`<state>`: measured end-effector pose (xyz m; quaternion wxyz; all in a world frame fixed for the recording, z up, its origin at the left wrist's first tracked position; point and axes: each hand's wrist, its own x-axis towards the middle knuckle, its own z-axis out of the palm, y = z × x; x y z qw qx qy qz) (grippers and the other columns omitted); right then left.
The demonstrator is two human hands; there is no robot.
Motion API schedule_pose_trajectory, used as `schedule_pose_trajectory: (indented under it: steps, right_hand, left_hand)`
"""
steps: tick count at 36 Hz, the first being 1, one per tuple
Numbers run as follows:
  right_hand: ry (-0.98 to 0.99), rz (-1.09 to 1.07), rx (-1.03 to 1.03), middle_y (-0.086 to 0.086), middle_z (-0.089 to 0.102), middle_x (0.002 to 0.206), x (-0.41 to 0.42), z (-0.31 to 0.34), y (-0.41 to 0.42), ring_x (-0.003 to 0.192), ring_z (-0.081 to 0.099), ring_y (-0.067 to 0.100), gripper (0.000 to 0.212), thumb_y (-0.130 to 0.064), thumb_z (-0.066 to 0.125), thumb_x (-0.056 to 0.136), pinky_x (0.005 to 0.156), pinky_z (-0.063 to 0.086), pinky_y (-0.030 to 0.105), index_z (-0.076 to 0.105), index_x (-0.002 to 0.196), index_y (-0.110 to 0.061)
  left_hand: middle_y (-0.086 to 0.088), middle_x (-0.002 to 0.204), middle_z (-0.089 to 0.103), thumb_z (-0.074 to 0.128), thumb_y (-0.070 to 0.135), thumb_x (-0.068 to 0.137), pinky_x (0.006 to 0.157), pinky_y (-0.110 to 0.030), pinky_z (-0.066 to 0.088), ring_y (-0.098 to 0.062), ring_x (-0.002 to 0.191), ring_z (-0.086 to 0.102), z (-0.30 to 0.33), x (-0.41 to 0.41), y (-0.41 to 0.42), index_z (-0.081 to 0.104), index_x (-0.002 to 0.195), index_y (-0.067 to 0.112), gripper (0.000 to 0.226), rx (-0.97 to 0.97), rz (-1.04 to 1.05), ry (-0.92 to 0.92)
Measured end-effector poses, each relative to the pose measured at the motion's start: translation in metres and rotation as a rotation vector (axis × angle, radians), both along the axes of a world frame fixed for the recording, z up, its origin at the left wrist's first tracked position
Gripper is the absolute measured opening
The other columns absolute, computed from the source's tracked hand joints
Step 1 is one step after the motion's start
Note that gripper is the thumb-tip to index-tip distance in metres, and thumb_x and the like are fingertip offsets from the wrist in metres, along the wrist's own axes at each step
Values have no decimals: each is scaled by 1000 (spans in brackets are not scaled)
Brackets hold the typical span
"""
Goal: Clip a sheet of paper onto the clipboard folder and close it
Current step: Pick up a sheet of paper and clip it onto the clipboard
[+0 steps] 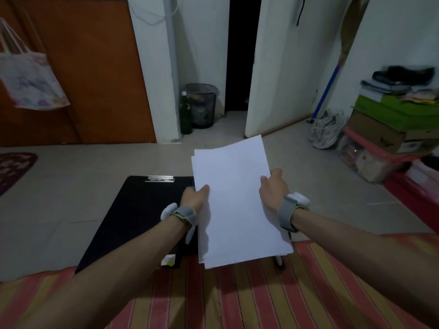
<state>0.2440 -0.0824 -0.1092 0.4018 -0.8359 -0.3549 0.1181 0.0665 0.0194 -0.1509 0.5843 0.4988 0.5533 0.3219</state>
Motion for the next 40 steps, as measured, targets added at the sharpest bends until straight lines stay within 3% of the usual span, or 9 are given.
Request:
schedule_pose_trajectory:
  steps: [2,6,8,13,19,21,23,31,40]
  right_hand:
    - [-12,15,0,21,56,96,-1,9,5,79,51,32,29,-15,38,98,71,38,36,39,122,1]
    - [74,17,6,22,56,100,-4,25,19,98,58,38,15,-3,42,98,72,37,34,37,111,0]
    - [104,4,49,15,50,91,-2,33,25,95,57,34,10,-3,43,97,69,34,32,34,101,-4]
    - [130,40,298,11,59,97,3,52,31,81,54,28,17,-15,46,95,69,38,31,50,108,-4]
    - [75,103,378,6,55,102,3,43,18,87,52,25,20,-25,43,100,75,37,32,41,112,-9]
    - [79,163,395,2,54,107,-1,34,10,92,53,21,22,-30,43,101,79,39,31,38,112,-12]
    - [85,212,387,0,53,110,-5,26,6,95,52,19,20,-34,42,102,81,39,30,34,110,-18]
    - [89,203,373,2,55,106,-5,23,11,92,54,22,23,-32,41,102,79,37,27,37,107,-10]
    - [94,181,302,4,54,98,-1,12,14,88,53,24,27,-35,38,102,77,38,31,36,105,-8]
  left_hand:
    - [-9,82,68,58,26,82,61,-29,48,-22,69,63,14,-1,6,63,95,4,25,112,7,6]
    - [-9,81,63,55,20,85,69,-34,47,-26,74,60,44,2,15,61,91,5,17,300,-29,42]
    - [-6,89,64,56,22,87,73,-34,49,-25,79,61,59,4,17,59,95,14,12,385,-1,11]
    - [-2,94,65,58,27,90,74,-34,52,-17,79,61,90,0,22,58,97,21,9,570,38,-65]
    - [-9,110,65,58,18,92,79,-28,55,-17,94,64,82,-7,20,57,109,13,18,623,22,-161]
    - [-10,116,62,57,22,93,89,-40,53,-21,102,61,71,-7,18,53,115,10,25,590,2,-134]
    - [-5,110,62,55,25,94,92,-48,51,-22,100,60,61,-5,14,49,108,16,17,579,-28,-106]
    - [-10,97,61,50,26,96,80,-38,48,-25,87,58,53,3,19,43,96,15,12,607,-25,-34]
    - [-10,101,59,46,30,97,86,-43,48,-29,94,58,46,3,18,43,96,13,18,554,-41,-20]
